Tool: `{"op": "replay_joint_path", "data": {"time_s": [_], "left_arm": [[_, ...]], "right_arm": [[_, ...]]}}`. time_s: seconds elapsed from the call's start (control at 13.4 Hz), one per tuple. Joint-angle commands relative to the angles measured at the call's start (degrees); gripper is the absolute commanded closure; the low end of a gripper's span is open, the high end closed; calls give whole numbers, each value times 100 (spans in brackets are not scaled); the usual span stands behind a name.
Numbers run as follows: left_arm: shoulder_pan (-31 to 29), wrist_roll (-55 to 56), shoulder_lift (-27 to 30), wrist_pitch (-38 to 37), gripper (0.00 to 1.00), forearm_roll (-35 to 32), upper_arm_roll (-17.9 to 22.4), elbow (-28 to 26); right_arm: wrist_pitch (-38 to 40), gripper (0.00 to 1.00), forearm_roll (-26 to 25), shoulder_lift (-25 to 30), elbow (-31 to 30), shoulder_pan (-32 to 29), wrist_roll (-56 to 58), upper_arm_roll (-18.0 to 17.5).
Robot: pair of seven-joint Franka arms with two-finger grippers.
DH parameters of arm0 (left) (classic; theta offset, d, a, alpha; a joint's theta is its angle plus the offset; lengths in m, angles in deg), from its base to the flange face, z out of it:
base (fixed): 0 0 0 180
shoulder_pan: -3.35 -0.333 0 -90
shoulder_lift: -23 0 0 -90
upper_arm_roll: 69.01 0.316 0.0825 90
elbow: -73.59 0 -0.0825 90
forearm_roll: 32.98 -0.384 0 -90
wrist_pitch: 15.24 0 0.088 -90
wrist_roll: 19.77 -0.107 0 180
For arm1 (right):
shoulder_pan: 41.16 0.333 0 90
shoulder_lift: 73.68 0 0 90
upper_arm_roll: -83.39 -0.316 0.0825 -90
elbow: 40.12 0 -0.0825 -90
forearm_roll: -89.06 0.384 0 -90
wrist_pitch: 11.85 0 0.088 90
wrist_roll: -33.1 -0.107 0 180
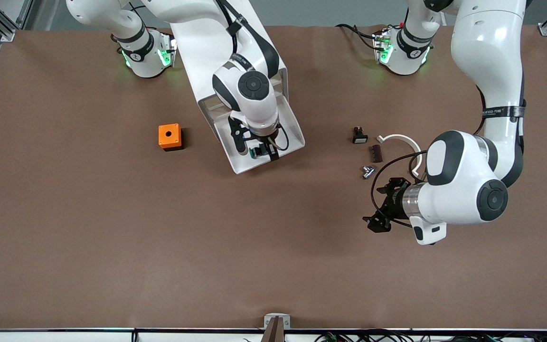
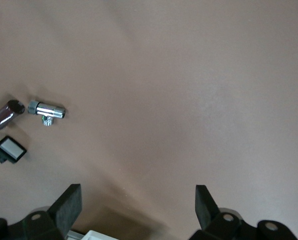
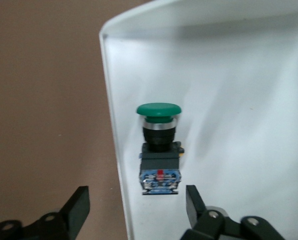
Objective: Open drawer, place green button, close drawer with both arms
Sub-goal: 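Open the right gripper to release the button inside the drawer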
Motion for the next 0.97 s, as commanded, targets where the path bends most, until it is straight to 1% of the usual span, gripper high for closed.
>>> {"op": "replay_joint_path", "data": {"time_s": [0.0,0.15,0.3,0.45,0.6,0.67,0.82,0.9], "left_arm": [[113,-374,60,102,0,-154,63,-103],[139,-1091,51,102,0,-469,10,-103],[244,-1691,-2,155,0,-524,-7,-103],[463,-1746,-90,434,0,-524,-34,-121],[867,-1650,-248,890,0,-515,-34,-130],[973,-1623,-292,1137,0,-463,-34,-164],[1228,-1527,-388,1227,0,-436,-77,-217],[1421,-1274,-380,1227,0,-436,-78,-365]], "right_arm": [[763,0,-25,98,503,-394,1271,29],[1502,0,-86,141,970,-816,2178,55],[1891,0,-218,422,1024,-1246,3338,134],[1936,0,-253,554,1024,-1773,3946,143],[1945,0,-245,695,1007,-2292,5147,134],[1953,0,-175,765,1007,-2599,5745,117],[2234,0,-157,880,1033,-3153,6565,125],[2235,0,-157,880,1042,-3486,6934,125]]}}
